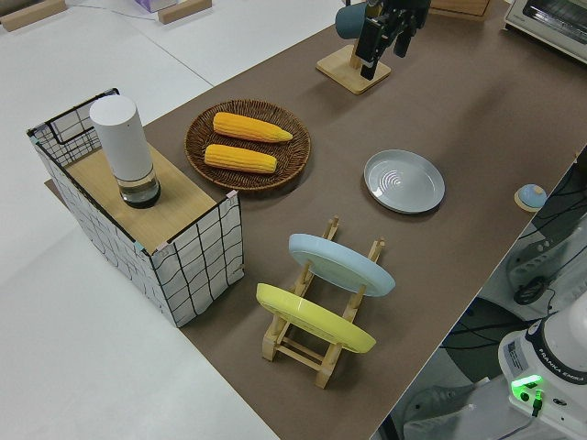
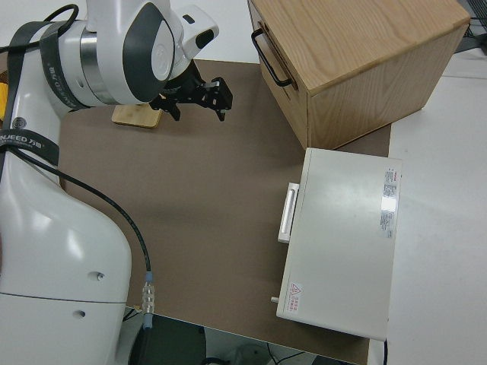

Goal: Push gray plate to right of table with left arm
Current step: 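Move the left gripper toward the gray plate's edge nearest the robot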

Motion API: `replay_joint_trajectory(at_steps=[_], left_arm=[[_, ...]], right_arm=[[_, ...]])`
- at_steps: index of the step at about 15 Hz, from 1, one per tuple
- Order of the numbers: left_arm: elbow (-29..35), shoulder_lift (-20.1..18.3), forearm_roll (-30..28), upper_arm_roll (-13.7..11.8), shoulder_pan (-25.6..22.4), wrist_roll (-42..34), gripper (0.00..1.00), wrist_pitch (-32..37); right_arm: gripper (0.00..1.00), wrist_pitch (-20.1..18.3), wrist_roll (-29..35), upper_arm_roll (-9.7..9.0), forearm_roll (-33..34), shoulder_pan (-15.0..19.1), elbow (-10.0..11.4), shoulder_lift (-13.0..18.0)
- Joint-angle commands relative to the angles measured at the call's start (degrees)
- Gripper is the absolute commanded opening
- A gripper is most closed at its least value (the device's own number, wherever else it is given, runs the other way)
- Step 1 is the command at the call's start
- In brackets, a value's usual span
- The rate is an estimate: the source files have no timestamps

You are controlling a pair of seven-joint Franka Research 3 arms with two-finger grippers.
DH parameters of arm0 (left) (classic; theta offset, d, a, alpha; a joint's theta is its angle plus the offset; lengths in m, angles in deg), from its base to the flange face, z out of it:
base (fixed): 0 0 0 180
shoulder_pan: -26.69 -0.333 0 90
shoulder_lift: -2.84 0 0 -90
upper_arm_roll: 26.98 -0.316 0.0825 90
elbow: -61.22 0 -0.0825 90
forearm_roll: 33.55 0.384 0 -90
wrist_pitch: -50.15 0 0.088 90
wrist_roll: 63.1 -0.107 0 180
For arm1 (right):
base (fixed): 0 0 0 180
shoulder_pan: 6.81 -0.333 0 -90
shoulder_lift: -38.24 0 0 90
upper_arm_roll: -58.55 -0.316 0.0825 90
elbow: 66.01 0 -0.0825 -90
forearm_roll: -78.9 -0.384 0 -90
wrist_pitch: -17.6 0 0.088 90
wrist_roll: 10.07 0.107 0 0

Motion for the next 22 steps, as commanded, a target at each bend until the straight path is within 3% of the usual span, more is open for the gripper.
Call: replay_joint_trajectory(at_steps=[1,9,22], left_arm=[[1.17,-1.19,-0.39,0.23,-0.29,0.45,0.99,0.81],[9.16,-4.36,-0.39,0.23,-0.29,0.63,0.99,-1.20],[27.62,-11.13,-0.39,0.49,-0.21,0.89,0.99,-15.61]], right_arm=[[0.983,-0.59,0.18,0.01,-0.40,0.04,-0.08,0.33],[0.983,-0.59,0.18,0.01,-0.40,0.04,-0.08,0.33],[0.983,-0.59,0.18,0.01,-0.40,0.04,-0.08,0.33]])
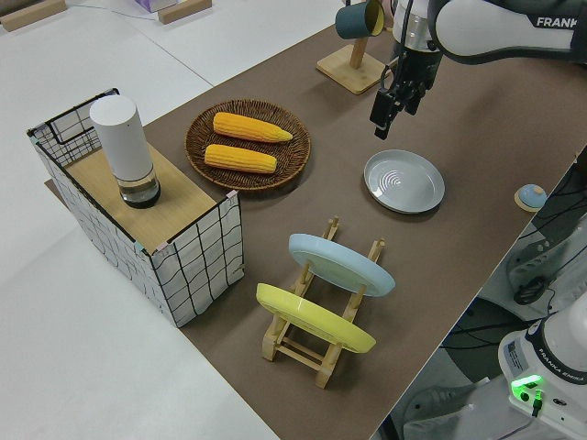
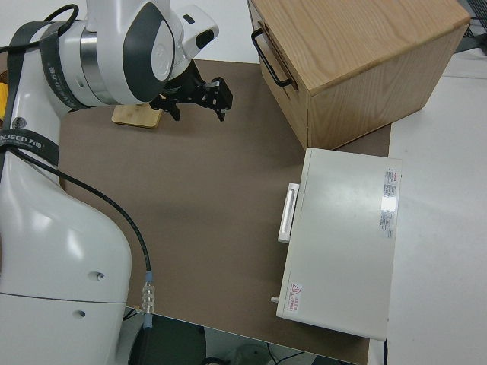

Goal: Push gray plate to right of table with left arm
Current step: 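Move the left gripper toward the gray plate's edge nearest the robot, then lower the left gripper against the gray plate's near-side rim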

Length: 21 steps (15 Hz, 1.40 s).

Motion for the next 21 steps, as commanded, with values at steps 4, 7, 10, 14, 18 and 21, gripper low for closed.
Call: replay_joint_trajectory(at_steps=[4,7,10,14,18,21], left_arm=[[12.16,-4.81,-0.39,0.47,0.14,1.66,0.99,-10.30],[15.06,-4.99,-0.39,0.56,0.32,2.72,0.99,-13.46],[18.39,-5.34,-0.39,0.65,0.32,2.81,0.99,-16.98],[24.54,-5.34,-0.48,0.65,0.41,2.81,0.99,-24.52],[27.20,-3.24,-0.48,0.65,0.41,2.81,0.99,-29.81],[28.34,0.09,-0.48,0.73,0.76,2.81,0.99,-33.67]], right_arm=[[0.983,-0.59,0.18,0.01,-0.40,0.04,-0.08,0.33],[0.983,-0.59,0.18,0.01,-0.40,0.04,-0.08,0.33],[0.983,-0.59,0.18,0.01,-0.40,0.04,-0.16,0.33],[0.983,-0.59,0.18,0.01,-0.40,0.04,-0.08,0.33],[0.983,-0.59,0.27,0.01,-0.40,0.04,-0.08,0.33],[0.983,-0.59,0.18,0.01,-0.40,0.04,-0.08,0.33]])
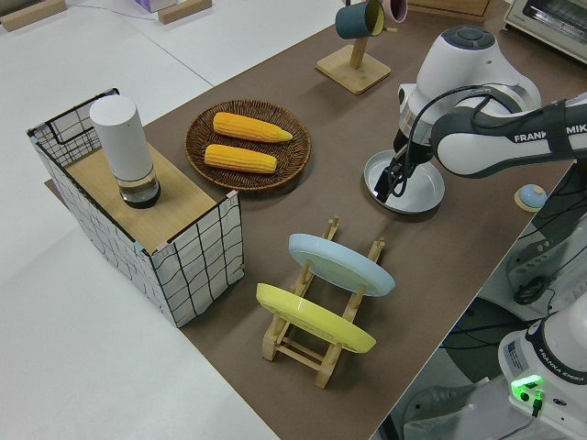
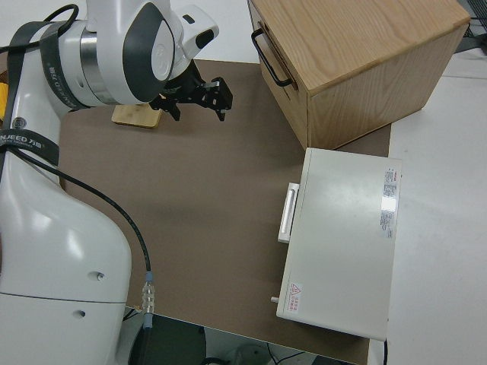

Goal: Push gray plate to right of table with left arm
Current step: 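Lower the left gripper against the gray plate's near-side rim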

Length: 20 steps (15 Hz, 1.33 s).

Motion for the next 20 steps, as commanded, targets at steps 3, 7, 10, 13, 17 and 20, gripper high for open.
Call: replay_joint_trajectory(at_steps=[3,7,10,13,17,20], left_arm=[[4.57,5.02,-0.48,0.06,1.32,0.77,0.99,-10.65],[4.75,6.43,-0.48,0.06,1.32,0.68,0.99,-11.54],[4.75,7.14,-0.48,0.06,1.32,0.68,0.99,-12.07],[4.75,7.14,-0.48,0.06,1.32,0.68,0.99,-12.07],[4.66,7.05,-0.48,0.06,1.40,0.68,0.57,-12.16],[4.57,6.61,-0.57,0.06,1.40,0.68,0.25,-12.07]], right_arm=[[0.983,-0.59,0.18,0.01,-0.40,0.04,-0.08,0.33],[0.983,-0.59,0.18,0.01,-0.40,0.04,-0.08,0.33],[0.983,-0.59,0.18,0.01,-0.40,0.04,-0.16,0.33],[0.983,-0.59,0.18,0.01,-0.40,0.04,-0.08,0.33],[0.983,-0.59,0.18,0.01,-0.40,0.04,-0.08,0.33],[0.983,-0.59,0.18,0.01,-0.40,0.04,-0.08,0.42]])
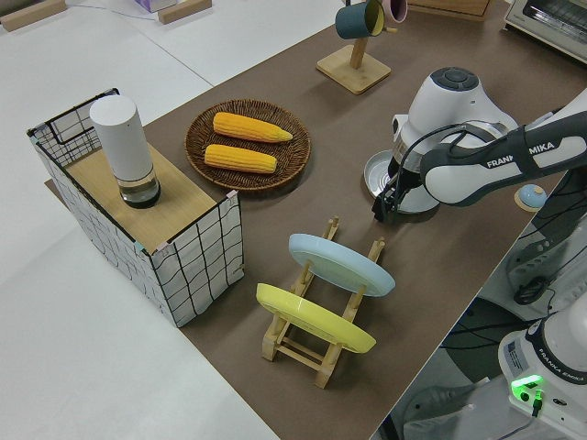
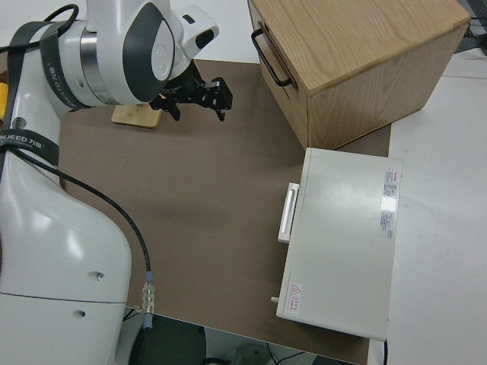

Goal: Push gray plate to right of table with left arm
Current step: 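Lower the left gripper against the gray plate's near-side rim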

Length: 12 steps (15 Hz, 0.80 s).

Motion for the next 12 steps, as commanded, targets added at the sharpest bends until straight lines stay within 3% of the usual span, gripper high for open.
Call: replay_joint_trajectory(at_steps=[1,3,12], left_arm=[[0.72,-0.52,-0.57,-0.19,0.67,0.66,0.16,-1.30],[0.72,-0.52,-0.57,-0.19,0.59,0.66,0.00,-1.30],[0.55,-0.08,-1.10,-0.19,1.72,2.67,0.00,-1.30]], right_arm=[[0.983,-0.59,0.18,0.01,-0.40,0.04,-0.08,0.33],[0.983,-0.59,0.18,0.01,-0.40,0.04,-0.08,0.33],[0.983,-0.59,0.18,0.01,-0.40,0.04,-0.16,0.33]])
